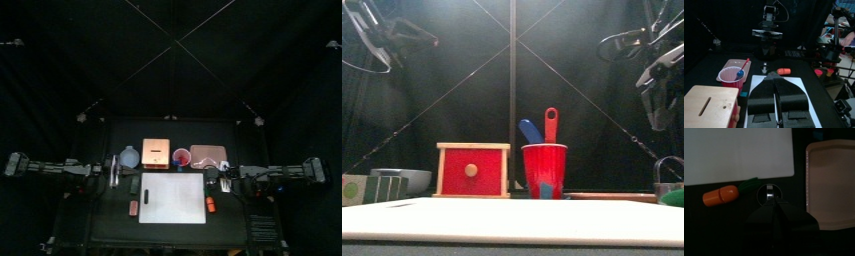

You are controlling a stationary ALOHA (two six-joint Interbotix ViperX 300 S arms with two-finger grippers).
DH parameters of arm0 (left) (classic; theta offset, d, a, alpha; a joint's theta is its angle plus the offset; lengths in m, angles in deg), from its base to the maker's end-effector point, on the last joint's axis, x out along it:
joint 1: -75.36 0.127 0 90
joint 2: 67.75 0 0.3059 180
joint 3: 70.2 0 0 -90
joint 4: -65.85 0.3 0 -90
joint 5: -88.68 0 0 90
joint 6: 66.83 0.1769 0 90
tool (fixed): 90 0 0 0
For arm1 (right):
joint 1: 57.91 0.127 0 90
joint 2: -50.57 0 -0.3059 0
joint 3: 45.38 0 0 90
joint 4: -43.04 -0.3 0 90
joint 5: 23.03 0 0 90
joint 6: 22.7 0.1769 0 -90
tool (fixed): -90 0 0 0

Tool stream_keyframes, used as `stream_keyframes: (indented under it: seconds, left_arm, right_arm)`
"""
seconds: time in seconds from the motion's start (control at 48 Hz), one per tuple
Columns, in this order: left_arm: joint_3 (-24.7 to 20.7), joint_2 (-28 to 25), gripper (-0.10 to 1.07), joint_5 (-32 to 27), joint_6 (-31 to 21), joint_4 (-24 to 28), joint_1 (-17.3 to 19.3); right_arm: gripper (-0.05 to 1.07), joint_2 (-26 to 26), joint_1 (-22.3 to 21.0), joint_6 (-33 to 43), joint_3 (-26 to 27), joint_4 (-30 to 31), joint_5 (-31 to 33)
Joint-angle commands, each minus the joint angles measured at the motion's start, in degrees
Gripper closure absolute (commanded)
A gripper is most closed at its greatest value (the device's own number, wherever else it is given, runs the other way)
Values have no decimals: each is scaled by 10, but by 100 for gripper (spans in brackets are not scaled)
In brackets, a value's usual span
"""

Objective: Grab cookie cutter

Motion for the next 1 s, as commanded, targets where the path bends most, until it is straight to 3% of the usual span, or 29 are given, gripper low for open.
stream_keyframes:
  seconds: [0.0,0.979]
  left_arm:
    - [-17,-2,91,8,1,-2,5]
    - [-13,-2,91,27,0,-28,14]
  right_arm:
    - [39,-9,3,0,-3,0,-12]
    - [25,-66,11,-7,-19,-11,-50]
